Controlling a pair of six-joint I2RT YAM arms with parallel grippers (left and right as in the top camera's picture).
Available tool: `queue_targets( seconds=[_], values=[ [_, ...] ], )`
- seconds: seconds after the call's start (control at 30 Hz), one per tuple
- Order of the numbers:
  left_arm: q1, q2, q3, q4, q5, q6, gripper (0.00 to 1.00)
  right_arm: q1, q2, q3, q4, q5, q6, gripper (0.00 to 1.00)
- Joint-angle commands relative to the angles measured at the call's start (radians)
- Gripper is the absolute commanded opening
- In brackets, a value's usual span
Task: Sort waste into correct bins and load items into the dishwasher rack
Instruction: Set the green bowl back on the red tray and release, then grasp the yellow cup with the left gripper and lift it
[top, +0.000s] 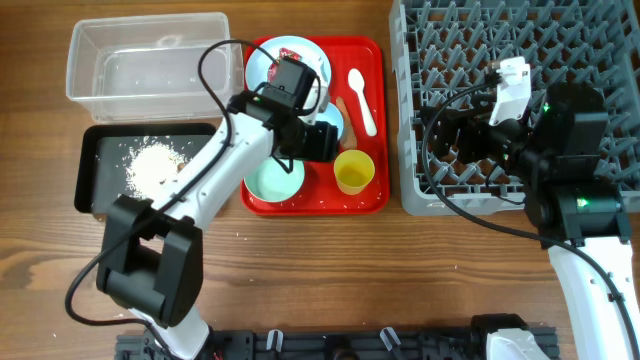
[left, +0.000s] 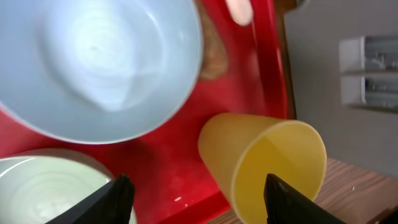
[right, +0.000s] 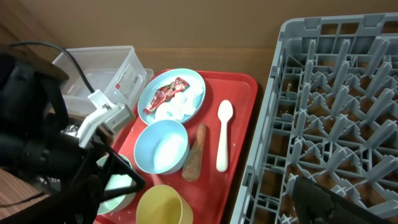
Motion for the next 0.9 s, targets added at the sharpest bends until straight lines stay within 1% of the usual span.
queue_targets(
  seconds=[0.0,0.1,0.13,0.23,0.3,0.37,0.43,0.47,0.53,0.67,0.73,0.8,0.87],
  values=[
    [-0.047,0.041,0.018,0.006,0.023,0.071,0.66,-0.001,0.007,0.023,0.002,0.01,0.013,1.0],
    [-0.068,0.069,0.018,0.009,0.023,0.071,0.62,-0.001,0.007,0.023,0.002,0.01,0.013,1.0],
    [-0.076,0.084,0.018,0.009,0.023,0.071,0.52,-0.001,0.007,0.023,0.002,0.01,0.013,1.0],
    [-0.077,0.105,0.018,0.008,0.023,0.071,0.33,-0.001,0.007,0.023,0.001,0.01,0.013,1.0],
    [-0.076,0.109,0.018,0.009,0.022,0.067,0.17,-0.001,0.007,0.023,-0.001,0.01,0.013,1.0],
    [-0.073,0.108,0.018,0.014,0.022,0.04,0.04,-0.001,0.007,0.023,-0.001,0.01,0.013,1.0],
    [-0.071,0.1,0.02,0.018,0.032,-0.018,0.04,-0.001,0.007,0.023,-0.006,0.01,0.013,1.0],
    [-0.071,0.091,0.02,0.021,0.05,-0.028,0.04,-0.001,0.007,0.023,-0.011,0.01,0.013,1.0],
    [-0.068,0.07,0.02,0.024,0.087,-0.031,0.04,-0.001,0.007,0.023,-0.018,0.005,0.012,1.0],
    [-0.03,-0.007,0.02,0.024,0.206,-0.031,0.04,-0.001,0.008,0.023,-0.019,-0.019,0.004,1.0],
    [0.004,-0.038,0.02,0.024,0.268,-0.031,0.04,-0.001,0.014,0.023,-0.012,-0.071,-0.037,1.0],
    [0.057,-0.069,0.02,0.024,0.374,-0.024,0.04,-0.001,0.029,0.023,0.002,-0.16,-0.088,1.0],
    [0.122,-0.092,0.02,0.024,0.543,0.031,0.04,-0.001,0.061,0.023,0.03,-0.28,-0.138,1.0]
  ],
)
